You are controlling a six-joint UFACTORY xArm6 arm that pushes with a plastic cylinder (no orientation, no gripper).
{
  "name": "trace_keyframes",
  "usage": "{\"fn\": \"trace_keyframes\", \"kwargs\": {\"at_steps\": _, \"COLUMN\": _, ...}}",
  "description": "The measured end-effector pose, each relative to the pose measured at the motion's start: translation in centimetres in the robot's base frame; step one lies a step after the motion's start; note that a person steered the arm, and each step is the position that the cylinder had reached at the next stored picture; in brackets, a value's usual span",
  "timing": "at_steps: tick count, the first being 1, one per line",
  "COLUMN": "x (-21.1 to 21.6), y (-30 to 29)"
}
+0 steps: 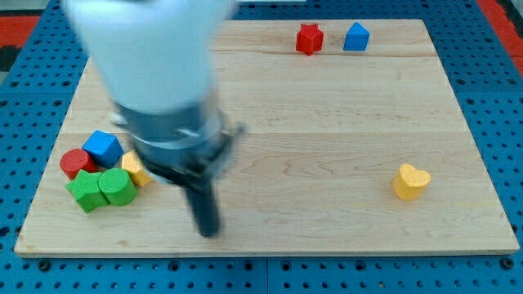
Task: Push the yellow heart towards the left of the board
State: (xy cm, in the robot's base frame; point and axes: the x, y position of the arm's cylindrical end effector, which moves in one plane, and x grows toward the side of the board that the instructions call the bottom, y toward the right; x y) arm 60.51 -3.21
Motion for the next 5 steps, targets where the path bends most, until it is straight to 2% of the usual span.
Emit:
{"fn": "trace_keyframes", "kwargs": {"at_steps": 1, "x": 1.3, "y": 9.3}}
{"fn": "trace_keyframes", "kwargs": {"at_steps": 2, "x": -0.3, "y": 20.1}}
{"fn": "trace_keyframes", "kwargs": {"at_steps": 3, "x": -3.7, "y": 26.9}}
{"fn": "trace_keyframes", "kwargs": {"at_steps": 5, "x": -5.4, "y": 27.4}}
